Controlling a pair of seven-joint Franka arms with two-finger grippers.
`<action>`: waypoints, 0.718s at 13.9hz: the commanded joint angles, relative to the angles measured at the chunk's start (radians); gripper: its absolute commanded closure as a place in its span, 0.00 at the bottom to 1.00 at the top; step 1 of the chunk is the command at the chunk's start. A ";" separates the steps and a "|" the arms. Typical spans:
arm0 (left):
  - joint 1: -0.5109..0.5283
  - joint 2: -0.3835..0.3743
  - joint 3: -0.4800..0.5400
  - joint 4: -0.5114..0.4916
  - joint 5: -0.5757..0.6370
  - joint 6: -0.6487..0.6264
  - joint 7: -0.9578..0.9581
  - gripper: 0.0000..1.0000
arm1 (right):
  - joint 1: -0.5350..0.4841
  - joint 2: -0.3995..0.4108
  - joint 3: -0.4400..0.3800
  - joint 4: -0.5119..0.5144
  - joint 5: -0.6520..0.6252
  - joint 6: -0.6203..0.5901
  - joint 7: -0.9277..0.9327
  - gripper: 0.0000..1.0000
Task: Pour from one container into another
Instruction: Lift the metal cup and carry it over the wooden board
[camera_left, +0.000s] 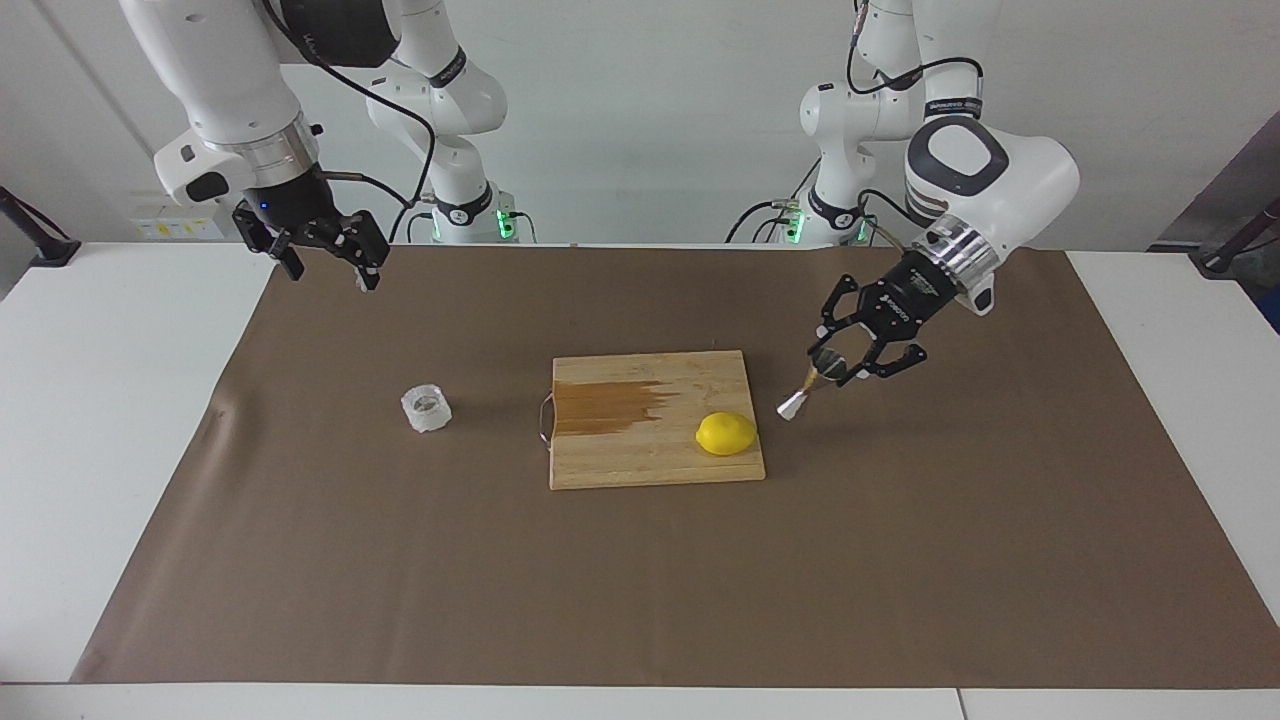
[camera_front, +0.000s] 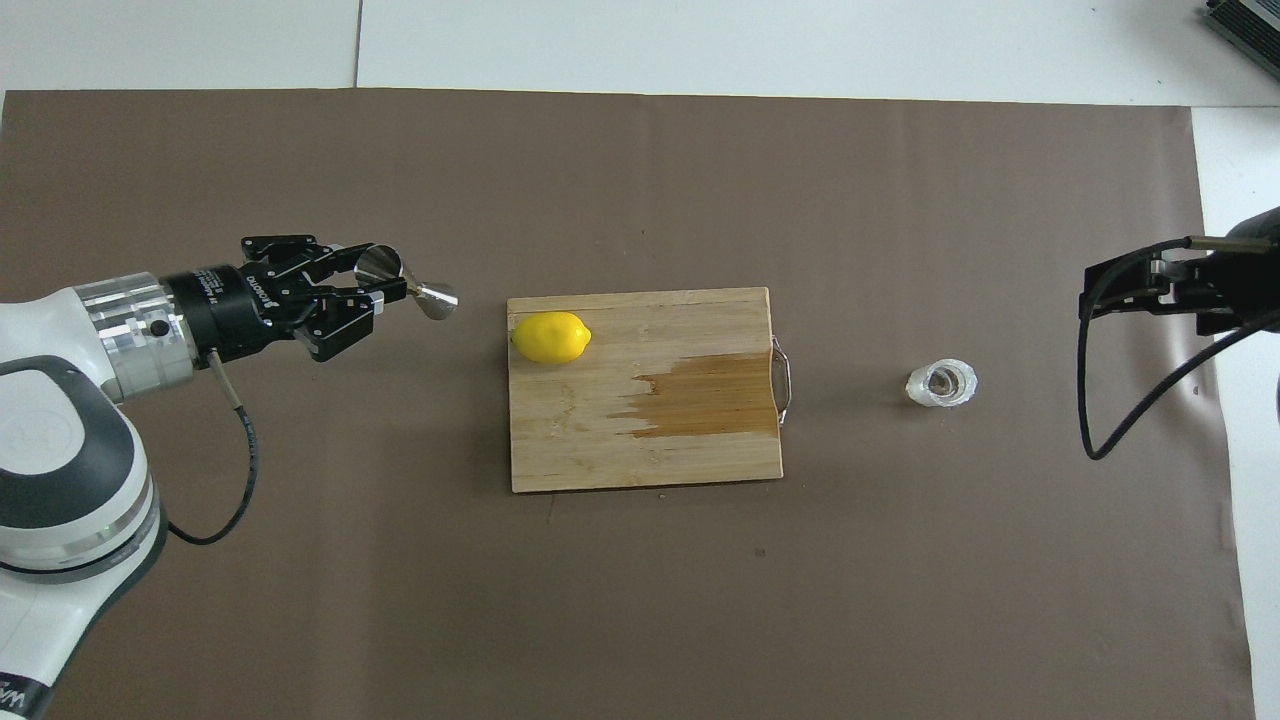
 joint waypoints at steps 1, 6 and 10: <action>-0.158 -0.001 0.011 -0.011 -0.005 0.186 -0.093 1.00 | -0.011 -0.018 0.005 -0.015 0.006 -0.010 -0.015 0.00; -0.390 0.080 0.009 0.003 -0.008 0.444 -0.155 1.00 | -0.011 -0.018 0.005 -0.015 0.006 -0.010 -0.015 0.00; -0.510 0.191 0.005 0.043 -0.052 0.618 -0.161 1.00 | -0.011 -0.018 0.003 -0.015 0.007 -0.010 -0.015 0.00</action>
